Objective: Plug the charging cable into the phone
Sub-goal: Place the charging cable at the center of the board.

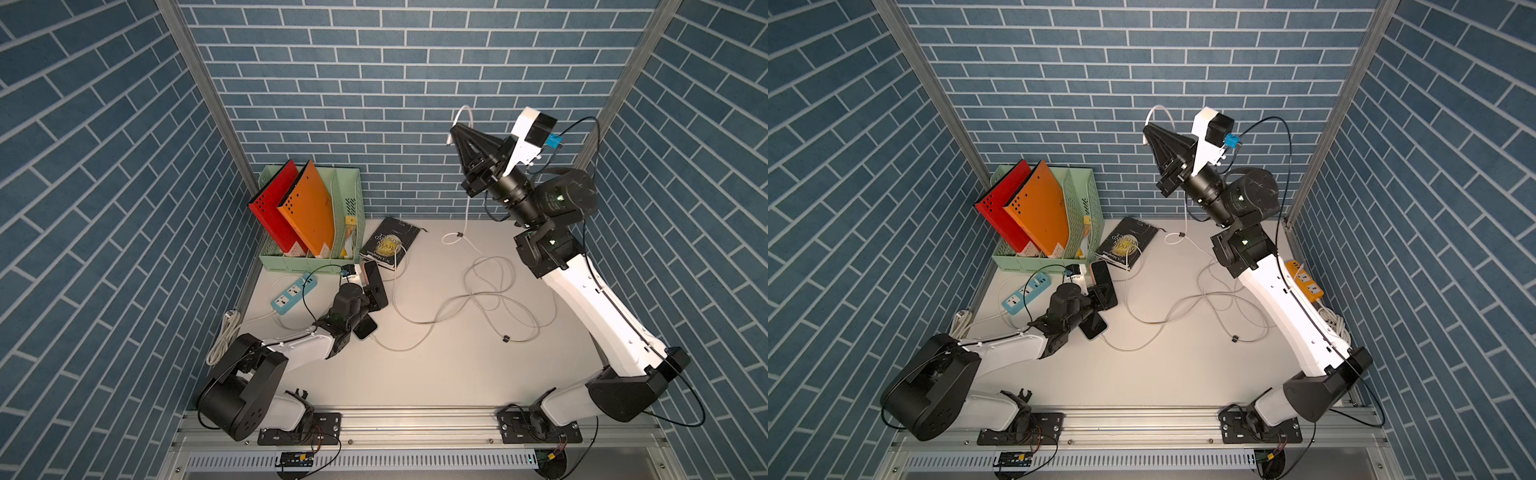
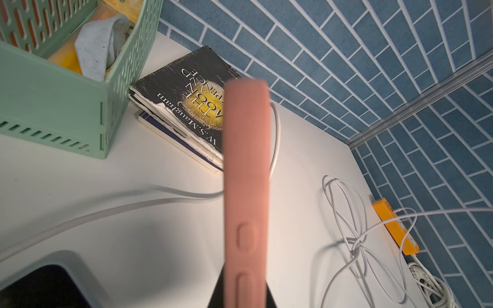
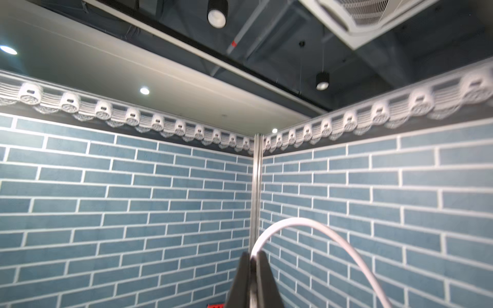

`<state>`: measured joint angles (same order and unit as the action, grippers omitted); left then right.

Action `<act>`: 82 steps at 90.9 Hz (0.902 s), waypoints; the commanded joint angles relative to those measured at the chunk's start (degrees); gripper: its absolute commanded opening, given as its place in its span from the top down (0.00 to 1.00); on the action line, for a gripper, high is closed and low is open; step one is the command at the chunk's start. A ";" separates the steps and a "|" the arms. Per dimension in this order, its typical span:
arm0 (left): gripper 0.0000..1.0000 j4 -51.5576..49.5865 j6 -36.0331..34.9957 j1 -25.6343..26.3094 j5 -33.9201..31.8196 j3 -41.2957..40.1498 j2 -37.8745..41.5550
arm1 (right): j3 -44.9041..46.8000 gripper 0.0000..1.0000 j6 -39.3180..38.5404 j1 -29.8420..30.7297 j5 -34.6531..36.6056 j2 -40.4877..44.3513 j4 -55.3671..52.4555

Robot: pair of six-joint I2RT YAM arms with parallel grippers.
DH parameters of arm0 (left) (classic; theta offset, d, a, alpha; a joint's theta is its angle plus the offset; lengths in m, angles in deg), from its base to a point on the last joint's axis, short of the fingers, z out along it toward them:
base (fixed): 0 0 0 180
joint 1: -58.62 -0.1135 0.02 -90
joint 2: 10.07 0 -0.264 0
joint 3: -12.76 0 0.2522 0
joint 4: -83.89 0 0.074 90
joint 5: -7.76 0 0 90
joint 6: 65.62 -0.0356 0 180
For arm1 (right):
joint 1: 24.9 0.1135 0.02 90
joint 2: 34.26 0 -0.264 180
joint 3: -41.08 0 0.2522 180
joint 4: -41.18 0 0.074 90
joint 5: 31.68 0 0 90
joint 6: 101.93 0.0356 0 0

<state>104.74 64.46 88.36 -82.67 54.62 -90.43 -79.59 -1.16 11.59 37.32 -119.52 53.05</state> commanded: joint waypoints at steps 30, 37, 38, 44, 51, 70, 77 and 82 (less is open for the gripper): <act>1.00 5.59 0.53 -0.33 -0.57 -0.91 0.95 | -35.91 1.00 -8.29 -0.05 13.87 -17.11 -1.62; 1.00 5.11 0.37 -0.34 -1.37 -1.09 1.68 | -32.92 1.00 -5.98 0.01 12.54 -16.32 -3.58; 1.00 5.07 0.32 -0.32 -1.48 -1.10 1.82 | -32.22 1.00 -5.65 0.04 12.37 -16.11 -4.01; 1.00 5.16 0.25 -0.37 -1.83 -1.27 2.23 | -24.75 1.00 -3.22 -0.02 12.44 -13.83 -5.11; 1.00 5.54 0.29 -0.36 -1.95 -1.61 2.47 | -10.68 1.00 1.06 0.01 13.60 -9.53 -3.59; 1.00 3.58 0.83 -0.40 -7.23 -3.75 6.95 | 29.61 1.00 17.66 1.18 22.22 1.98 6.76; 1.00 3.00 1.15 -0.46 -10.49 -5.48 10.24 | 42.59 1.00 23.80 1.99 25.57 5.15 10.26; 1.00 2.88 1.57 -0.53 -12.72 -6.85 12.39 | 51.19 1.00 27.50 3.05 26.90 6.23 14.86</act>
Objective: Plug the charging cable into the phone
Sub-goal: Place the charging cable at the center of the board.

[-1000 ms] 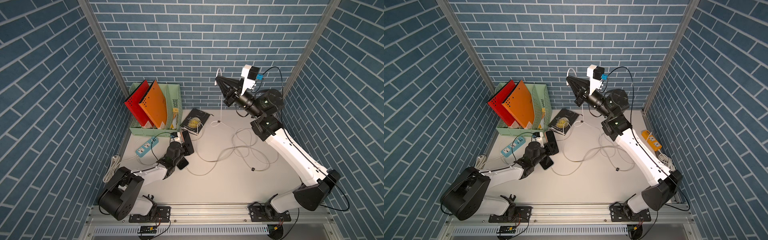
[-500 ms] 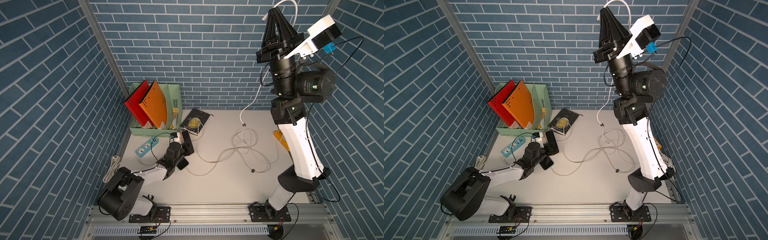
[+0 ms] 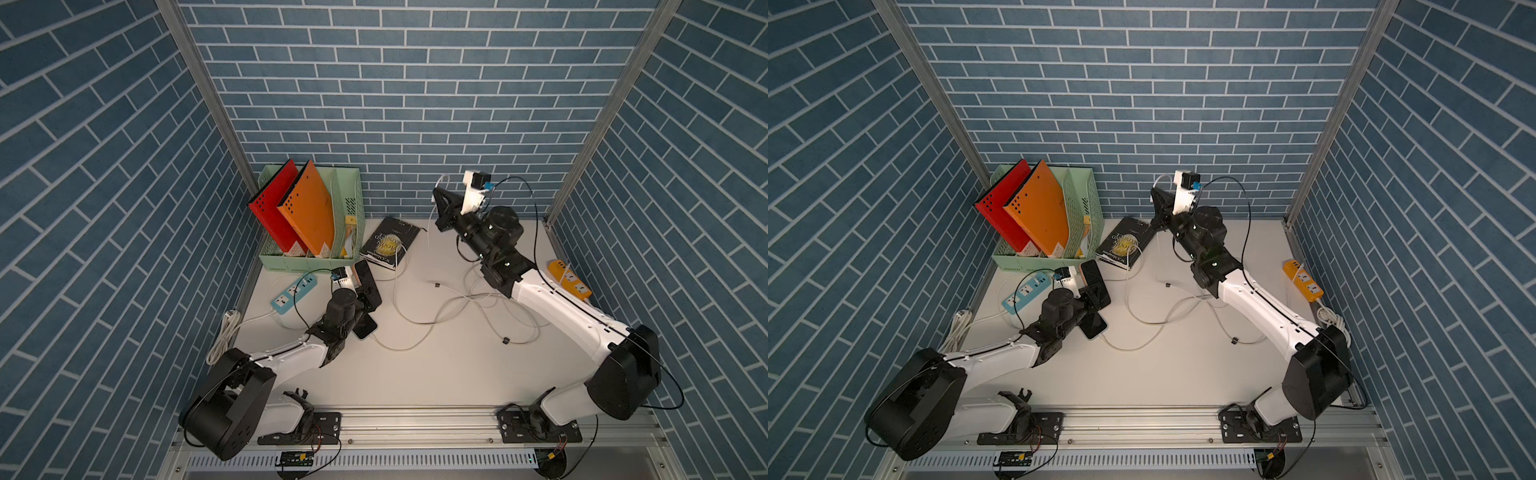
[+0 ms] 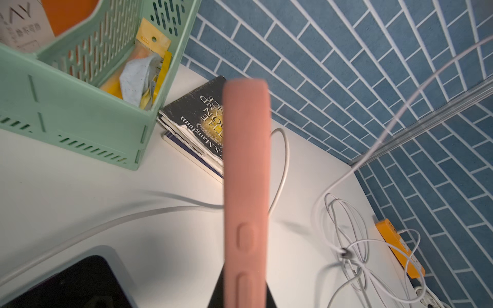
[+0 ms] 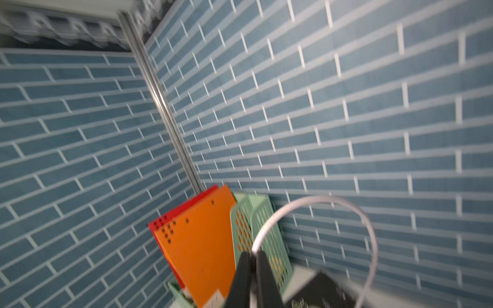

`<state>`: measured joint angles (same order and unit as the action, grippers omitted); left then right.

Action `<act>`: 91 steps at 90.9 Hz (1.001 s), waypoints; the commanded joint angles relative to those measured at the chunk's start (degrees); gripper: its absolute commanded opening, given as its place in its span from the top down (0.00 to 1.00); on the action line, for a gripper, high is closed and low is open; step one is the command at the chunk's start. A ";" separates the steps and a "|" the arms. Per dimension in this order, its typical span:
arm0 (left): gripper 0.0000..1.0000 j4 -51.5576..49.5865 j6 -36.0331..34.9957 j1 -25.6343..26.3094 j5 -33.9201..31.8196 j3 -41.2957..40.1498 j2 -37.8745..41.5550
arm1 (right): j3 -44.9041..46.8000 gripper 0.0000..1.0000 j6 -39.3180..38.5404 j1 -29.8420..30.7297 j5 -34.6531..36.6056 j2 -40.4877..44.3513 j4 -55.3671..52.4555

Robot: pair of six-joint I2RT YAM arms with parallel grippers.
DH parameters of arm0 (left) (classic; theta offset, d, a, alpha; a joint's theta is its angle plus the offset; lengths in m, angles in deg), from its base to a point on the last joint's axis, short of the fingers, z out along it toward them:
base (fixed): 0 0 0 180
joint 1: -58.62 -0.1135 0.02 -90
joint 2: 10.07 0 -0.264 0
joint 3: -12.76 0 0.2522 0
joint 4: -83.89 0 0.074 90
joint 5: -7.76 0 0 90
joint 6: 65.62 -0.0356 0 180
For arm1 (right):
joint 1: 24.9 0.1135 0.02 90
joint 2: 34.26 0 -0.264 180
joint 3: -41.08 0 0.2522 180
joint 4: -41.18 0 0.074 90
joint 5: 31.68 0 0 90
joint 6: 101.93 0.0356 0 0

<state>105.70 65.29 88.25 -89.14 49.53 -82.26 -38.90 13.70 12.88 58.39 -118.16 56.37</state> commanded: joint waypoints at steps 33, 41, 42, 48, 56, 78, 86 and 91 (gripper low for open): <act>1.00 1.74 2.16 -0.85 -12.41 -6.32 11.26 | 38.32 1.00 29.91 10.94 3.14 -0.33 24.26; 1.00 1.95 2.13 -0.81 -11.82 -6.07 10.38 | 39.89 1.00 32.68 12.94 0.79 -3.26 25.59; 1.00 1.96 2.14 -0.81 -11.74 -6.01 10.25 | 40.00 1.00 33.10 13.24 0.44 -3.71 25.96; 1.00 2.09 2.21 -0.85 -11.29 -5.66 9.61 | 41.21 1.00 36.01 14.64 -1.64 -6.63 29.38; 1.00 2.30 2.20 -0.86 -10.95 -5.66 9.23 | 41.25 1.00 38.18 17.00 -3.62 -10.79 31.38; 1.00 1.87 2.19 -1.01 -10.90 -5.65 9.29 | 40.06 0.93 41.33 20.63 -9.99 -18.82 34.59; 1.00 1.87 2.16 -1.09 -10.82 -5.65 9.30 | 39.08 0.83 38.15 20.67 -12.58 -17.46 30.31; 1.00 1.87 2.12 -1.09 -10.71 -5.67 9.23 | 37.23 0.76 33.20 20.66 -13.35 -15.14 23.31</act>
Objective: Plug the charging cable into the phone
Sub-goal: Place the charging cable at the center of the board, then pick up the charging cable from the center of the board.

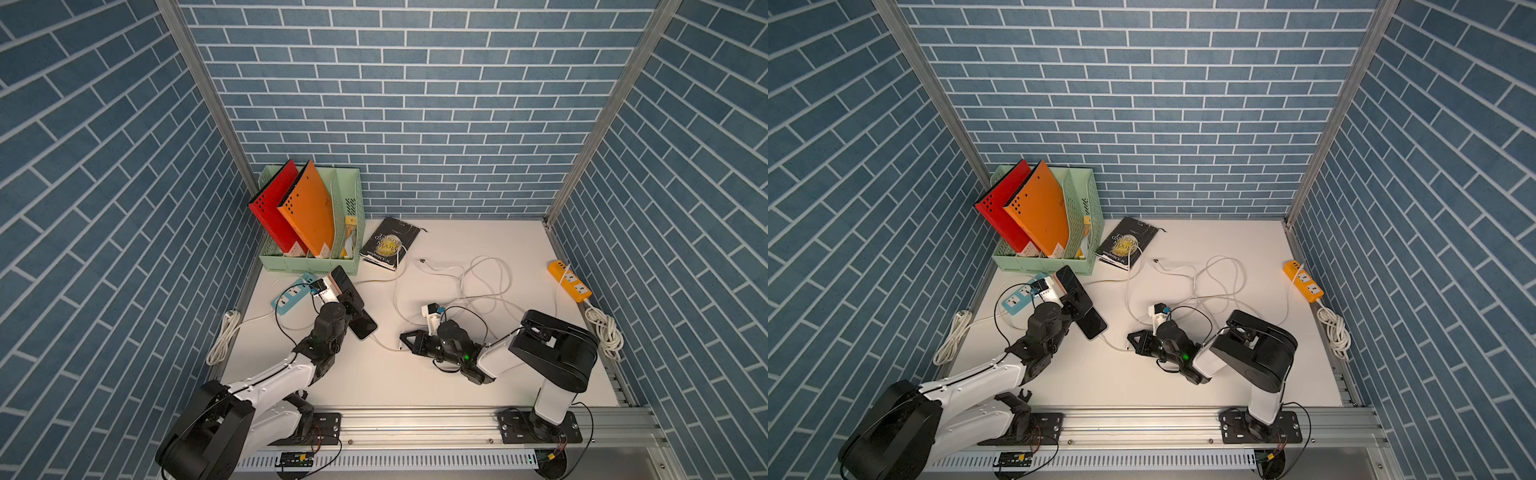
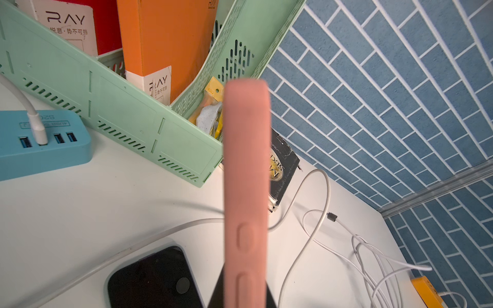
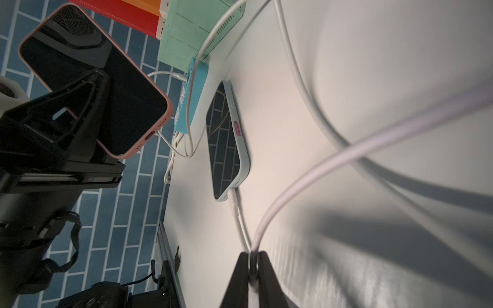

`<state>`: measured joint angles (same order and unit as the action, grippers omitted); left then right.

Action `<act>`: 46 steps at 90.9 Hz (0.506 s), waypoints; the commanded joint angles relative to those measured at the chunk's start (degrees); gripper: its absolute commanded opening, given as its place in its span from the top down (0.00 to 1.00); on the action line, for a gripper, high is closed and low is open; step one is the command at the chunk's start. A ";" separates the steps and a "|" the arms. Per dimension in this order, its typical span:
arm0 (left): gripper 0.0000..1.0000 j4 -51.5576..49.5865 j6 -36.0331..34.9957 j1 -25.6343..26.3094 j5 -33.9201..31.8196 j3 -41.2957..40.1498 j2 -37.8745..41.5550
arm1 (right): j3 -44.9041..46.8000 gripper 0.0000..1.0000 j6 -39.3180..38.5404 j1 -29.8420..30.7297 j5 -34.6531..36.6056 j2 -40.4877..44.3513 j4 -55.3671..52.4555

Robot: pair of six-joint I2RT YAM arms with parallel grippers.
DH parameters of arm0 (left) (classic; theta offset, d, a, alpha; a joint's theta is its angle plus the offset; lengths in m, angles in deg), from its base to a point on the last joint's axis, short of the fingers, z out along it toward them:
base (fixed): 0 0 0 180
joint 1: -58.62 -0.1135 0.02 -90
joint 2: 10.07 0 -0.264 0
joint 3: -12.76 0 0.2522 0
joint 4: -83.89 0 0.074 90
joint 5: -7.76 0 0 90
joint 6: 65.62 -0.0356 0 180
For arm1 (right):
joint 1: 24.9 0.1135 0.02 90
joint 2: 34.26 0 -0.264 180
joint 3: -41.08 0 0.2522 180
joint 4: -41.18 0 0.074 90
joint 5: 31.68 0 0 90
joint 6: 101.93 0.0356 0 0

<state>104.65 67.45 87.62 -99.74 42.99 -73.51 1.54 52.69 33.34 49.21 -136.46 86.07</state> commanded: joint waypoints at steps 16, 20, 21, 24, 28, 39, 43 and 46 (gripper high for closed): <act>1.00 3.05 0.05 -0.52 0.05 0.92 0.55 | -12.33 0.53 -24.87 0.00 -1.65 9.29 -32.29; 1.00 3.06 0.04 -0.57 0.04 0.86 0.62 | -14.89 0.52 -29.86 -0.35 -1.42 9.93 -37.71; 1.00 3.03 0.06 -0.59 0.07 0.85 0.61 | -15.56 0.52 -31.03 -0.38 -0.86 10.05 -39.26; 1.00 3.01 0.04 -0.55 0.09 0.80 0.68 | -17.65 0.51 -35.04 -0.45 0.59 10.23 -43.08; 1.00 2.96 0.07 -0.60 0.01 0.75 0.77 | -20.19 0.50 -41.29 -0.60 0.66 9.94 -47.93; 1.00 2.92 0.04 -0.61 0.09 0.73 0.97 | -27.67 0.47 -57.80 -0.73 5.13 9.19 -60.25; 1.00 2.98 0.07 -0.68 0.09 0.71 1.01 | -29.33 0.46 -63.47 -0.82 5.46 8.88 -62.57; 1.00 3.08 0.13 -0.77 0.16 0.70 0.96 | -30.38 0.47 -66.84 -0.84 7.65 8.55 -64.07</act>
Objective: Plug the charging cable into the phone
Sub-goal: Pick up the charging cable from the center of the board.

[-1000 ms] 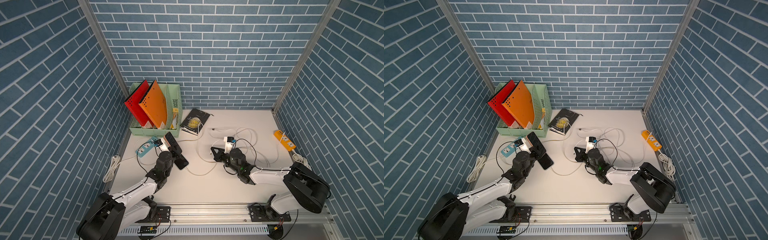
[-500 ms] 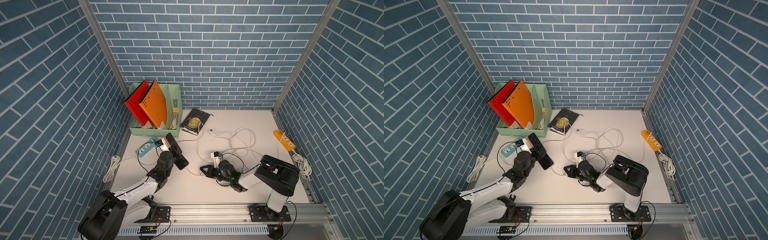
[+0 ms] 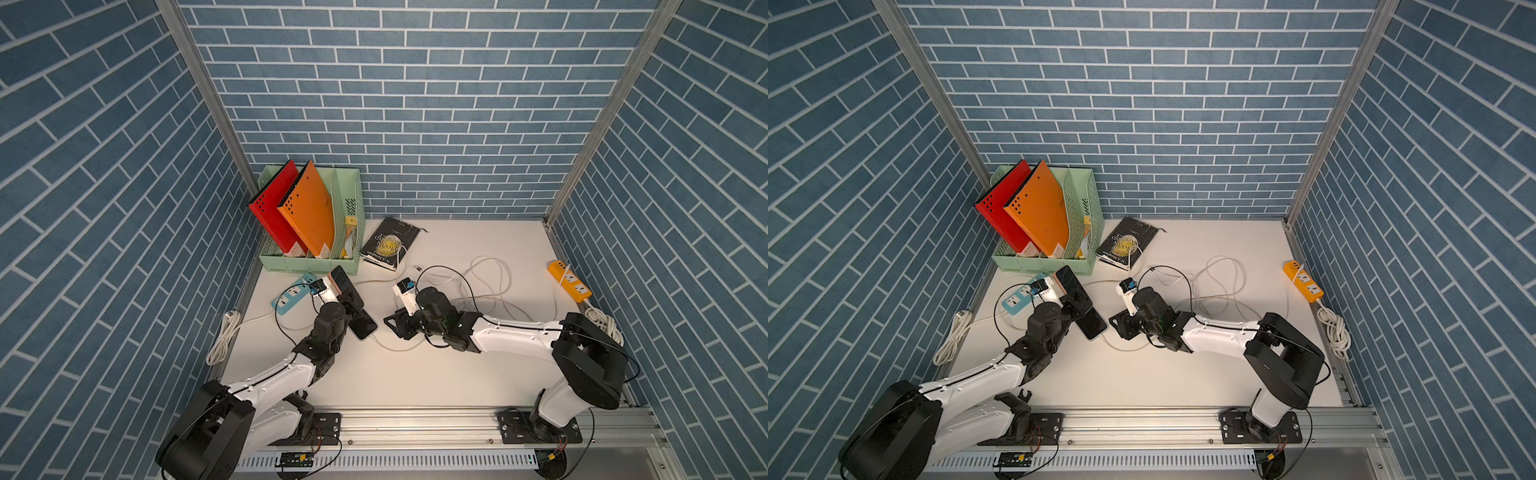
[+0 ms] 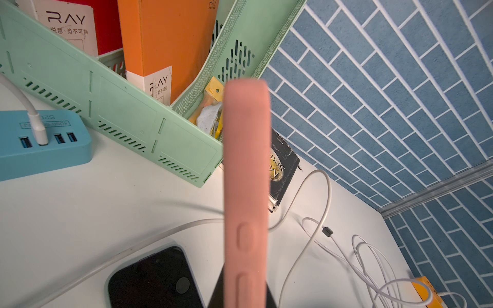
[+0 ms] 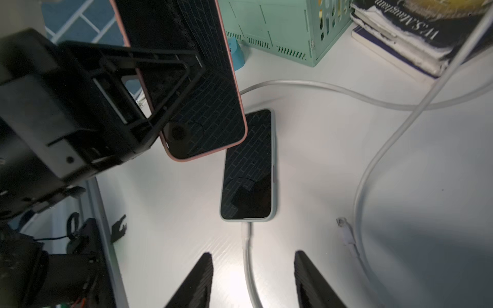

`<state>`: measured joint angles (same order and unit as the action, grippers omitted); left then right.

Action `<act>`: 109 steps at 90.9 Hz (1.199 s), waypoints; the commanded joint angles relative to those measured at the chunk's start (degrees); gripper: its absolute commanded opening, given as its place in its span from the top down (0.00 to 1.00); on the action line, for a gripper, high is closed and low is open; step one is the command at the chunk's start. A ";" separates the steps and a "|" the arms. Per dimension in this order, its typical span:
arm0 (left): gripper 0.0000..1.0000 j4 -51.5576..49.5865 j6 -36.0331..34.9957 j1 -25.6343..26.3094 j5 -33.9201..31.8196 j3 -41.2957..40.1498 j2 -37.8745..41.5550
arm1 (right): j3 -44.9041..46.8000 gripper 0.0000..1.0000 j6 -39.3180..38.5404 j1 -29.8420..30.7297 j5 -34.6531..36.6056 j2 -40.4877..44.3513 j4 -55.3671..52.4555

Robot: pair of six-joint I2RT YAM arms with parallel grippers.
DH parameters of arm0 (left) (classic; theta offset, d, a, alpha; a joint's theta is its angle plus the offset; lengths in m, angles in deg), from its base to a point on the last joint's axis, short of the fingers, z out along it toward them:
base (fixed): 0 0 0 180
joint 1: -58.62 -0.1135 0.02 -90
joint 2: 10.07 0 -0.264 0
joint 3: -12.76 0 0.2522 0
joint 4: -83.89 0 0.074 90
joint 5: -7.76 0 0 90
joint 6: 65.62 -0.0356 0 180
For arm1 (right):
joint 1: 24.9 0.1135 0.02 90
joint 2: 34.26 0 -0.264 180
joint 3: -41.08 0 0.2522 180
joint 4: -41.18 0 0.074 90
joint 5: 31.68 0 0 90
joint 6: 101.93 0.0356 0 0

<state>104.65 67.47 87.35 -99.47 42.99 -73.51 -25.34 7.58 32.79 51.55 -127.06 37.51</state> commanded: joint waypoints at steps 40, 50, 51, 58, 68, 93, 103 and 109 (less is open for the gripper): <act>1.00 3.16 0.01 -0.76 0.49 0.74 0.87 | -17.40 0.66 -37.33 -3.20 10.11 -15.53 -28.38; 1.00 3.31 0.05 -0.80 0.62 0.82 0.51 | -18.00 0.66 -36.83 -3.69 7.85 -16.11 -27.92; 1.00 3.33 0.05 -0.79 0.66 0.83 0.51 | -17.87 0.66 -36.82 -3.71 7.66 -16.11 -27.75; 1.00 3.40 0.09 -0.78 0.70 0.85 0.36 | -17.48 0.66 -36.99 -3.82 7.03 -16.59 -27.04; 1.00 3.58 0.13 -0.86 0.67 0.80 0.09 | -18.24 0.66 -36.79 -3.72 7.55 -17.94 -27.59; 1.00 3.80 0.15 -0.82 0.83 0.88 -0.42 | -19.32 0.68 -36.21 -3.38 5.67 -19.02 -26.52; 1.00 3.71 0.15 -0.80 0.89 0.93 -0.43 | -19.63 0.71 -36.21 -3.16 5.51 -19.92 -26.33; 1.00 3.71 0.16 -0.80 0.89 0.92 -0.28 | -20.09 0.76 -36.28 -2.90 5.69 -20.72 -26.83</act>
<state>104.69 67.47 86.94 -98.67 42.99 -73.86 -43.66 -27.48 29.32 58.00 -145.99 11.65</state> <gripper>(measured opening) 0.121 0.274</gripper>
